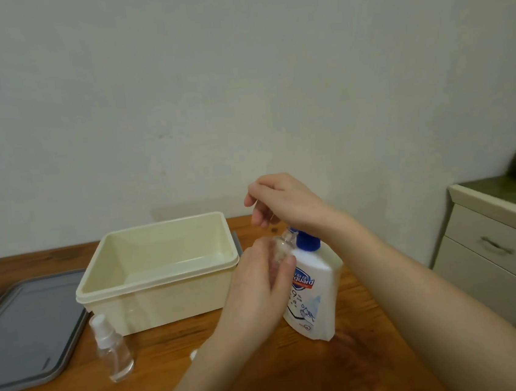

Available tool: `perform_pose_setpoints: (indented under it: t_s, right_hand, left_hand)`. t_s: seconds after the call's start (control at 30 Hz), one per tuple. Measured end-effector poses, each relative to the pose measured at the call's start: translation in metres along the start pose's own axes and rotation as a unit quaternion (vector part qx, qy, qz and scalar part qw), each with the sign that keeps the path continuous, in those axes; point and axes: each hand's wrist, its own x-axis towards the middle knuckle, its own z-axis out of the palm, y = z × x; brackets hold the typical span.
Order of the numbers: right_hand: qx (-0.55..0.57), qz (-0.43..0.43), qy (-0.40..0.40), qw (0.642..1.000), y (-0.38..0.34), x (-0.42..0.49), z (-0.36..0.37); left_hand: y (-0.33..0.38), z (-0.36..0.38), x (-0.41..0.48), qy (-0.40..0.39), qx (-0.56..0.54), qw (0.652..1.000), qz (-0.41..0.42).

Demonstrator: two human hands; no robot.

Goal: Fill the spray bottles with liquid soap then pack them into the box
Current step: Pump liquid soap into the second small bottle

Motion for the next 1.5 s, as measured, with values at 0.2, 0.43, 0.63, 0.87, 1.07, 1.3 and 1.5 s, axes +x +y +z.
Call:
perform_pose_setpoints:
  t_s: [0.2, 0.43, 0.63, 0.87, 1.07, 1.3, 1.5]
  right_hand:
    - [0.040, 0.004, 0.000, 0.999, -0.010, 0.004, -0.011]
    - [0.000, 0.005, -0.001, 1.000, -0.002, 0.001, -0.003]
    - [0.015, -0.006, 0.021, 1.000, -0.005, 0.003, -0.007]
    - [0.038, 0.013, 0.020, 0.999, -0.006, 0.001, -0.006]
    - [0.070, 0.001, 0.042, 0.997, -0.001, 0.003, -0.008]
    - [0.065, 0.009, 0.030, 0.997, -0.007, 0.005, -0.012]
    - [0.016, -0.007, 0.054, 0.998, 0.004, 0.002, -0.005]
  left_hand:
    - [0.007, -0.003, 0.002, 0.009, -0.006, 1.000, 0.010]
    - [-0.001, 0.002, 0.001, 0.003, 0.003, 1.000, 0.005]
    - [-0.002, 0.003, 0.003, 0.008, -0.001, 1.000, -0.003]
    - [-0.002, 0.003, 0.000, 0.002, -0.006, 1.000, -0.003]
    - [-0.003, 0.003, 0.002, -0.004, -0.002, 1.000, 0.013]
    - [-0.002, 0.002, 0.003, 0.014, -0.007, 1.000, 0.013]
    - [-0.007, 0.008, 0.003, 0.009, -0.015, 1.000, 0.012]
